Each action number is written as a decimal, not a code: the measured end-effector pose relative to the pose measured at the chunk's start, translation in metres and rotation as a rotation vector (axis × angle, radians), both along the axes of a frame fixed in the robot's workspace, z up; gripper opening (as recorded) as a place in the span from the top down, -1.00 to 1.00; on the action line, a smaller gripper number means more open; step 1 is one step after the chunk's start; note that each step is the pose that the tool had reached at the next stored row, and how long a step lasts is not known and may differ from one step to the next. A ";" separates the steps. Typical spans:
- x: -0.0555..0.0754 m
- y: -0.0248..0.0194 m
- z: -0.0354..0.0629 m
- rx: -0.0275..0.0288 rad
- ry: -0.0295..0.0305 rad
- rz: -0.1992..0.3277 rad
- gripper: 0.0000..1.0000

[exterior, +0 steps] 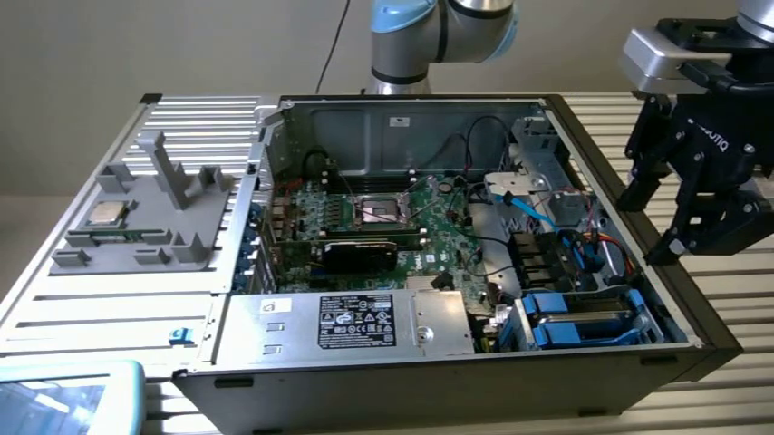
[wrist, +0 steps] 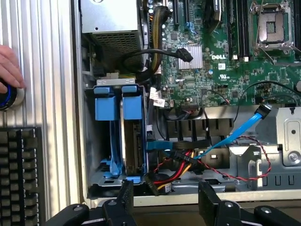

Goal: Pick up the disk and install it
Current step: 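Insert the first disk wire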

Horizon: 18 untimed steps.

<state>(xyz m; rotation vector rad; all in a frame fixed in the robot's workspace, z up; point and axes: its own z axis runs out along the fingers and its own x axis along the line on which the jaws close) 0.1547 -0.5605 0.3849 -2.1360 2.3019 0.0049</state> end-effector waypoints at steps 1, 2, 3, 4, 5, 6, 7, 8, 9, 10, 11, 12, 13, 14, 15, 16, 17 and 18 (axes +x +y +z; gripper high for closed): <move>-0.001 0.0006 -0.0011 0.0000 -0.0012 -0.002 -0.32; -0.003 0.0013 -0.0024 -0.0001 -0.0020 -0.004 -0.32; -0.004 0.0020 -0.0039 0.0000 -0.0025 -0.006 -0.32; -0.006 0.0028 -0.0055 -0.0001 -0.0029 -0.007 -0.32; -0.009 0.0037 -0.0072 -0.0001 -0.0032 -0.007 -0.32; -0.011 0.0046 -0.0090 -0.0002 -0.0033 -0.008 -0.32; -0.012 0.0055 -0.0108 0.0000 -0.0033 -0.009 -0.32; -0.012 0.0063 -0.0128 0.0000 -0.0034 -0.011 -0.32; -0.012 0.0065 -0.0139 0.0001 -0.0033 -0.011 -0.32; -0.012 0.0065 -0.0139 0.0001 -0.0031 -0.011 -0.32; -0.012 0.0065 -0.0139 -0.0001 -0.0030 -0.012 -0.32; -0.012 0.0066 -0.0144 -0.0002 -0.0030 -0.012 -0.32; -0.012 0.0074 -0.0155 -0.0002 -0.0037 -0.012 -0.32; -0.012 0.0086 -0.0168 -0.0001 -0.0045 -0.011 -0.32; -0.012 0.0096 -0.0179 0.0005 -0.0051 -0.012 -0.32; -0.012 0.0099 -0.0189 0.0021 -0.0052 -0.015 -0.32; -0.012 0.0099 -0.0195 0.0037 -0.0054 -0.023 -0.32; -0.012 0.0099 -0.0202 0.0055 -0.0056 -0.036 -0.32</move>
